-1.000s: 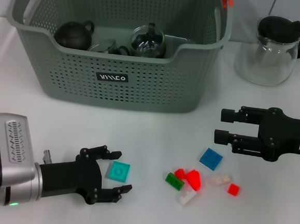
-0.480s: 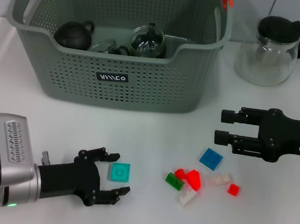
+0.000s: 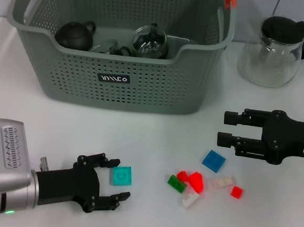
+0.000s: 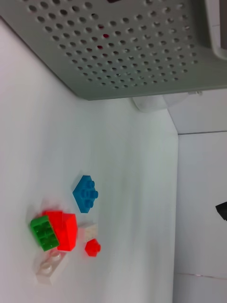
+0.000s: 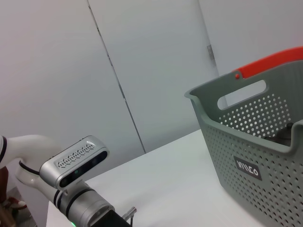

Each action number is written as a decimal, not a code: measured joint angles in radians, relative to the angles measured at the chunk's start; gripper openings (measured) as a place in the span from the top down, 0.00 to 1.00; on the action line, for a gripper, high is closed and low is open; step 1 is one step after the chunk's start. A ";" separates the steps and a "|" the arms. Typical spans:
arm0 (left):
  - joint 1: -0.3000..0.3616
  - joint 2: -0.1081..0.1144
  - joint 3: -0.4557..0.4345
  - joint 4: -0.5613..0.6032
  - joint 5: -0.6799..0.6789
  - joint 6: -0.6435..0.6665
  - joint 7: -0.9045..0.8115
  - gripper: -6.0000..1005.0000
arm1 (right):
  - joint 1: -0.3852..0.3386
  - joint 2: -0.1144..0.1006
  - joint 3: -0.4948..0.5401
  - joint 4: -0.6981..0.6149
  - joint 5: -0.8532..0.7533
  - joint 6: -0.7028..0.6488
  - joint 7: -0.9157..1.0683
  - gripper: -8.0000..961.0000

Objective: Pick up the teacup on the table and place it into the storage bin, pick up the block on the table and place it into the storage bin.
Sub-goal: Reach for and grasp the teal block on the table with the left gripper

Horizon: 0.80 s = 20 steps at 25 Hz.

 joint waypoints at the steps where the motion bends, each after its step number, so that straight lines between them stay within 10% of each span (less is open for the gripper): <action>1: 0.001 0.000 0.000 0.000 0.000 0.000 0.000 0.23 | 0.000 0.000 0.000 0.000 0.000 0.000 0.000 0.30; 18: -0.011 -0.001 -0.004 -0.004 -0.011 -0.020 0.000 0.26 | 0.000 0.002 0.000 0.000 0.000 0.000 0.000 0.30; 20: -0.012 -0.001 -0.003 -0.006 -0.012 -0.030 0.000 0.48 | 0.000 0.002 0.000 0.000 0.000 0.000 0.000 0.30</action>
